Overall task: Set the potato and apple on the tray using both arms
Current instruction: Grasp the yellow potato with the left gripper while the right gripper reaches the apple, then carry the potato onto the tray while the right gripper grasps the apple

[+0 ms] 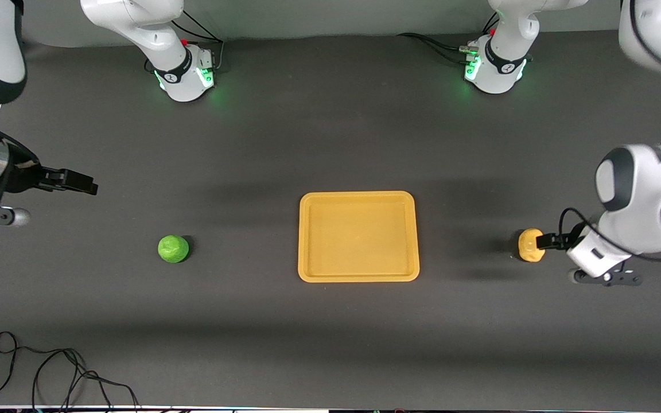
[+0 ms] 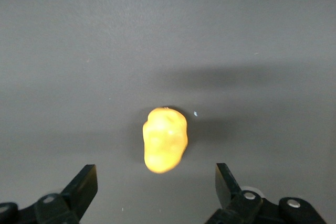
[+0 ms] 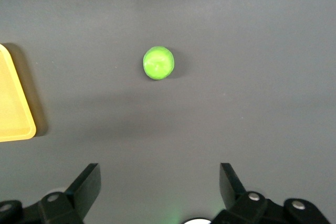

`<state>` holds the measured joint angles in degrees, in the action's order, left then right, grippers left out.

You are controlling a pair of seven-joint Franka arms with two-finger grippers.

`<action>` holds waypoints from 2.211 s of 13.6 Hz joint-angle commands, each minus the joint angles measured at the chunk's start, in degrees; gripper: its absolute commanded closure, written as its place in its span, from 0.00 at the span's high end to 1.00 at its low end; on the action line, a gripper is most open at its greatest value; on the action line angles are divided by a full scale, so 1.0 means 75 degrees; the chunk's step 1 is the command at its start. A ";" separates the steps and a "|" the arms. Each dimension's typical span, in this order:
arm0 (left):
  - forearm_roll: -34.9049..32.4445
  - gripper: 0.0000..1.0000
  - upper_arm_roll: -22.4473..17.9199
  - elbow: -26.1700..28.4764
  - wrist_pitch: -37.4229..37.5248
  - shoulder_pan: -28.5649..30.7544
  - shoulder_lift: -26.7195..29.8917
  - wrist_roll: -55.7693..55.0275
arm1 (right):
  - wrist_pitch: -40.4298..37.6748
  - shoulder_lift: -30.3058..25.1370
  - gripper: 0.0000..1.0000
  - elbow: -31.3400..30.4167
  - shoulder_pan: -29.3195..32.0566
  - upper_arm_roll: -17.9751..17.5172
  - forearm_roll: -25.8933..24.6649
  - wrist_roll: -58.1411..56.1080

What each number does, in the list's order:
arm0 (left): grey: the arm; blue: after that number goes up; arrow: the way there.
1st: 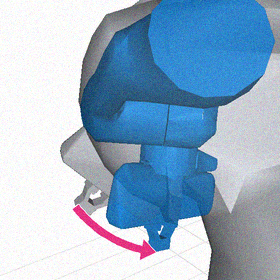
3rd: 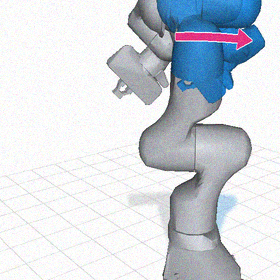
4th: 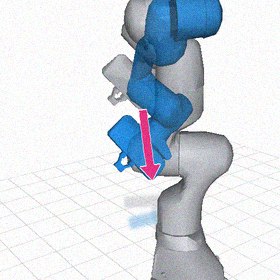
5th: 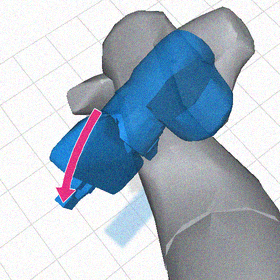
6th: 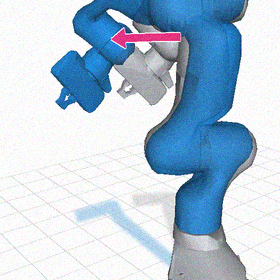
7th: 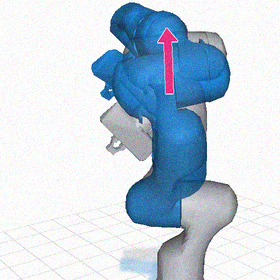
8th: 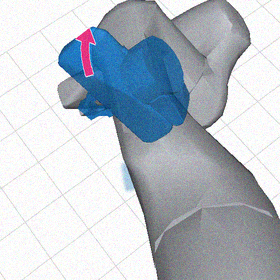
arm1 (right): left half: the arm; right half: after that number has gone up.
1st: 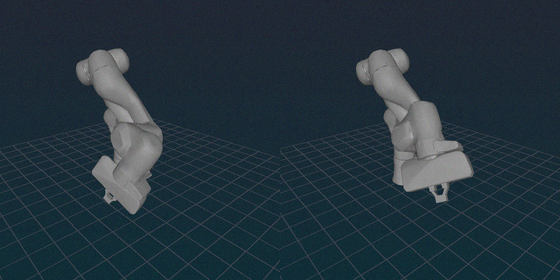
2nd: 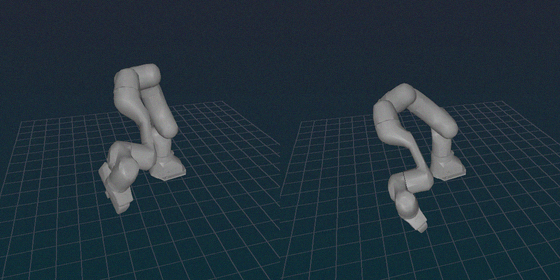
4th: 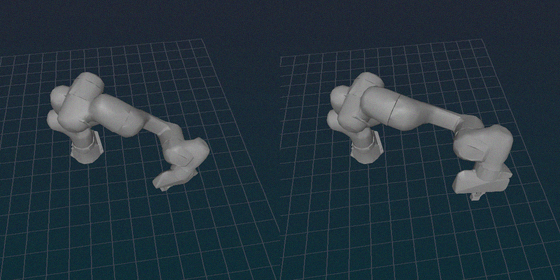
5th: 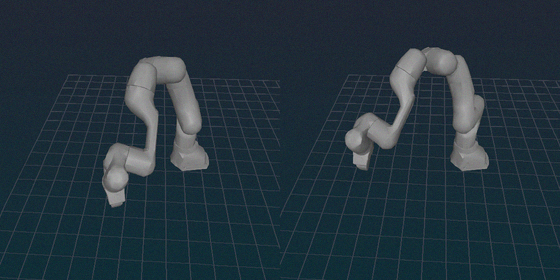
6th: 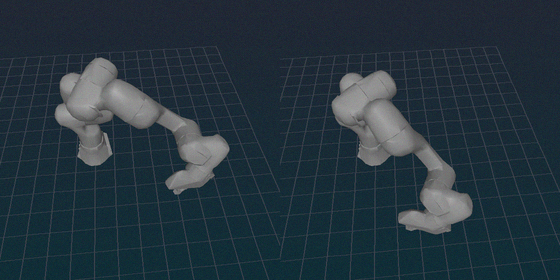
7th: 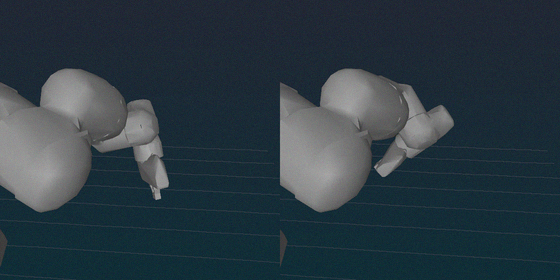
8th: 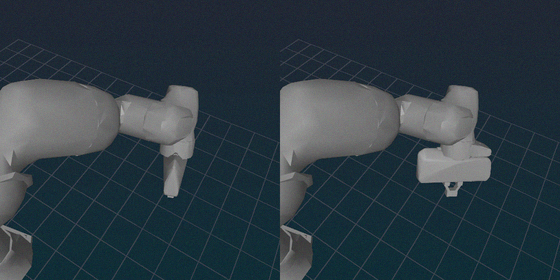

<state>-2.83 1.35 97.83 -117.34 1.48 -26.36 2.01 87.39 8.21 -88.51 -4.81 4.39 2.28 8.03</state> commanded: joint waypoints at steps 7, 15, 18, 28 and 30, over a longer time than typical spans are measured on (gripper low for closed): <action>-0.0021 1.00 0.0007 0.1452 -0.2050 0.0108 -0.0493 0.0423 | 0.3950 0.0018 1.00 -0.3370 -0.0038 -0.0022 -0.0057 0.0606; 0.0003 0.34 0.0019 0.1464 -0.1864 -0.0009 -0.0085 0.0330 | 0.6978 0.1634 1.00 -0.4078 -0.0144 -0.0163 -0.0255 0.0606; 0.0154 0.32 0.0112 0.1091 -0.0369 -0.0220 0.0722 0.0294 | 0.7309 0.1870 1.00 -0.4090 -0.0144 -0.0174 -0.0550 0.0629; 0.0719 0.34 0.1636 0.0117 0.0062 -0.1682 0.0775 -0.3617 | 0.8327 0.2455 0.99 -0.4078 -0.0120 -0.0257 -0.0444 0.0981; 0.0543 0.34 0.1625 0.0128 -0.0734 -0.2058 0.0073 -0.3865 | 0.8691 0.2737 0.79 -0.4078 -0.0120 -0.0292 -0.0444 0.0981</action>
<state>2.77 14.27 99.74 -118.51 -11.69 -20.80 -24.43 149.73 26.23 -119.94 -5.71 2.61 -0.59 13.78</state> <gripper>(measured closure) 0.419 0.040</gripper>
